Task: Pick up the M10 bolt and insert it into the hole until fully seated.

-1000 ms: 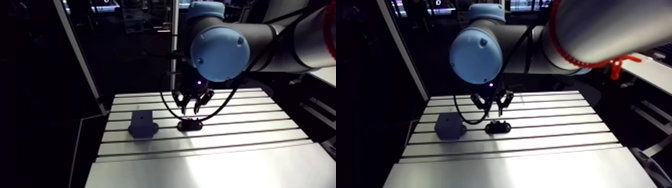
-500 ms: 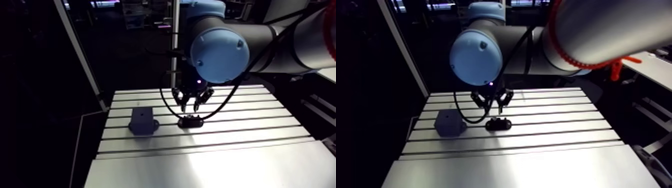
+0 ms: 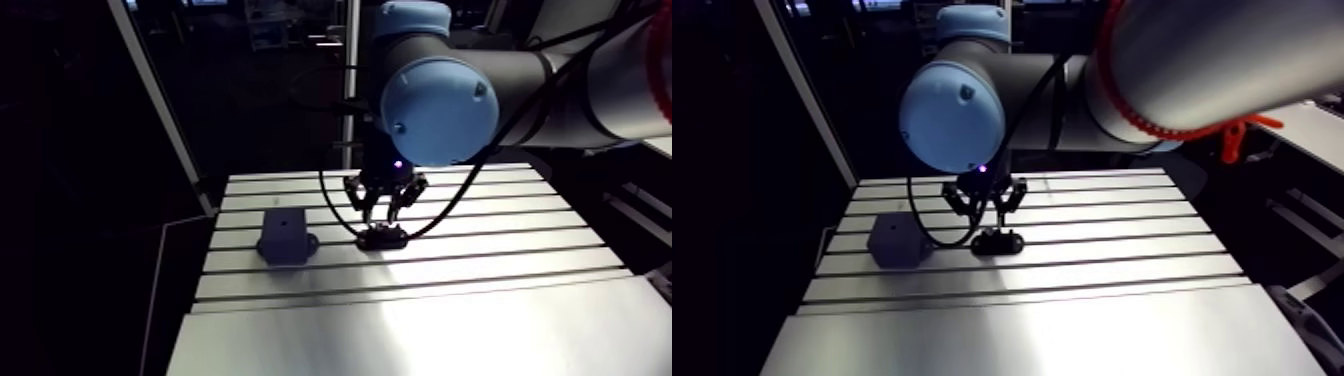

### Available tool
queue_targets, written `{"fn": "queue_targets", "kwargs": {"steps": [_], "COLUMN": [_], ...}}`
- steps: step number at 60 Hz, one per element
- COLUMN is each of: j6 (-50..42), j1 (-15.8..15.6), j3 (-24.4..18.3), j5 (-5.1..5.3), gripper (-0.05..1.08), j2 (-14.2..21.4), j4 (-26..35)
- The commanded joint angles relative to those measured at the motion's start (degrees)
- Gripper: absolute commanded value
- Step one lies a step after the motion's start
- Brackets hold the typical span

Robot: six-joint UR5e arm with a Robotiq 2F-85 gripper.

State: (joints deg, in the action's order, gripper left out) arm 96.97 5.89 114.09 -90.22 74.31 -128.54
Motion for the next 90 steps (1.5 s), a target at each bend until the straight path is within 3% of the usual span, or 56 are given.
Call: {"fn": "queue_targets", "kwargs": {"steps": [1, 90], "j6": [0.11, 1.95], "j1": [0.00, 0.35], "j3": [0.04, -0.15], "j5": [0.00, -0.10], "gripper": [0.53, 0.58], "j2": [-0.41, -1.67], "j4": [0.00, -0.09]}}
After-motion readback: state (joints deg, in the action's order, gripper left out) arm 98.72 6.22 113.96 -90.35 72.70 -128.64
